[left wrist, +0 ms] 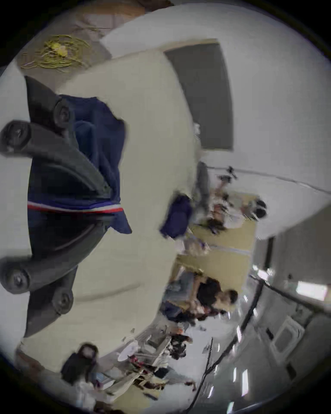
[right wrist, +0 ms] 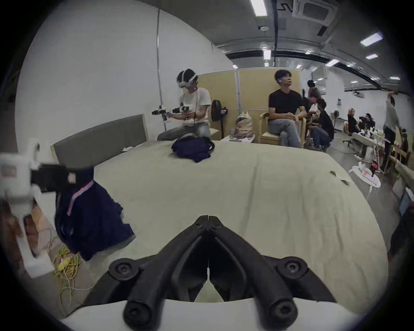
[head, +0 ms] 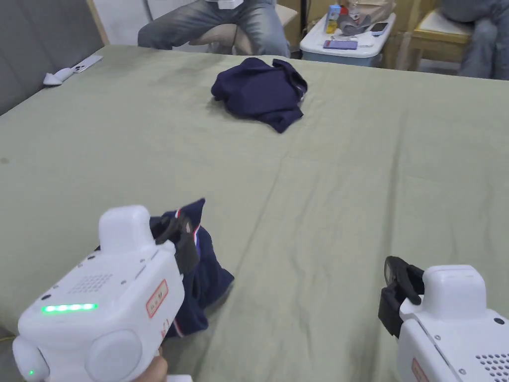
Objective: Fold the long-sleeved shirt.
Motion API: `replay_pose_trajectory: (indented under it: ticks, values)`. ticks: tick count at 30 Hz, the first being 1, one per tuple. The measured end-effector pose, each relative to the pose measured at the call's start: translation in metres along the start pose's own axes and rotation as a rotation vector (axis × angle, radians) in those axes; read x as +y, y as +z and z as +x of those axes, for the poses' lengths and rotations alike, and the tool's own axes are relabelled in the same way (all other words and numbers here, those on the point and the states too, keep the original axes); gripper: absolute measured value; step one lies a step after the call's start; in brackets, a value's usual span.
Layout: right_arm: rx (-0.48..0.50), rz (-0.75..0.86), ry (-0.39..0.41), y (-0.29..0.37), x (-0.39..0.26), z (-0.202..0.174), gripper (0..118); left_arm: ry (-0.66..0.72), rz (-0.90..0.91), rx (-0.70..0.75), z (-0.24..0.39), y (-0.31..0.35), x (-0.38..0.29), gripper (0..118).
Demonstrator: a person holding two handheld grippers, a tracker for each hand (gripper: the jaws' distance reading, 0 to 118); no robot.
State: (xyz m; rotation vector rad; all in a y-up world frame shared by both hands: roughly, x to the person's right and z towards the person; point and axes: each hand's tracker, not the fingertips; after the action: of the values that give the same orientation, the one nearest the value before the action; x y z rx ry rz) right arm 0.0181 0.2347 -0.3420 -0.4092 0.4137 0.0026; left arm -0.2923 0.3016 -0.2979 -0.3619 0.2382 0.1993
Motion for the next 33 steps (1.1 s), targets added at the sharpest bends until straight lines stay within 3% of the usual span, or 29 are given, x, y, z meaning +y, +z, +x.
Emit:
replay_pose_trajectory:
  ticks: [3, 5, 7, 12, 15, 18, 23, 24, 26, 28, 31, 33]
  values:
    - [-0.069, 0.058, -0.052, 0.034, 0.007, 0.034, 0, -0.075, 0.065, -0.177, 0.070, 0.001, 0.032, 10]
    - [-0.111, 0.092, -0.148, 0.062, 0.008, 0.070, 0, -0.107, 0.100, -0.262, 0.136, -0.004, 0.038, 10]
    - [-0.248, 0.100, -0.157, 0.094, 0.007, 0.108, 0, -0.113, 0.073, -0.386, 0.204, -0.015, 0.031, 10]
    - [-0.581, 0.131, -0.221, 0.194, -0.015, 0.209, 0, -0.106, -0.094, -0.702, 0.385, -0.024, -0.038, 10]
    - [-0.746, 0.110, -0.304, 0.249, -0.035, 0.255, 0, -0.181, -0.219, -0.786, 0.482, -0.016, -0.099, 9]
    - [-0.843, 0.104, -0.339, 0.285, -0.055, 0.276, 0, -0.259, -0.344, -0.828, 0.543, -0.002, -0.154, 9]
    - [-0.848, 0.050, -0.363, 0.288, -0.075, 0.281, 0, -0.353, -0.469, -0.773, 0.567, 0.003, -0.226, 11]
    - [-0.840, 0.038, -0.363, 0.284, -0.077, 0.280, 0, -0.335, -0.524, -0.805, 0.562, 0.001, -0.229, 23]
    - [-0.826, 0.026, -0.359, 0.275, -0.078, 0.274, 0, -0.241, -0.549, -0.854, 0.544, -0.003, -0.229, 68]
    - [-0.792, 0.033, -0.352, 0.263, -0.075, 0.270, 0, -0.142, -0.493, -0.916, 0.513, 0.007, -0.200, 69]
    - [-0.717, 0.065, -0.338, 0.243, -0.059, 0.256, 0, -0.106, -0.266, -0.930, 0.446, 0.027, -0.138, 69]
    - [-0.662, 0.106, -0.297, 0.232, -0.046, 0.236, 0, -0.082, -0.139, -0.877, 0.396, 0.039, -0.094, 80]
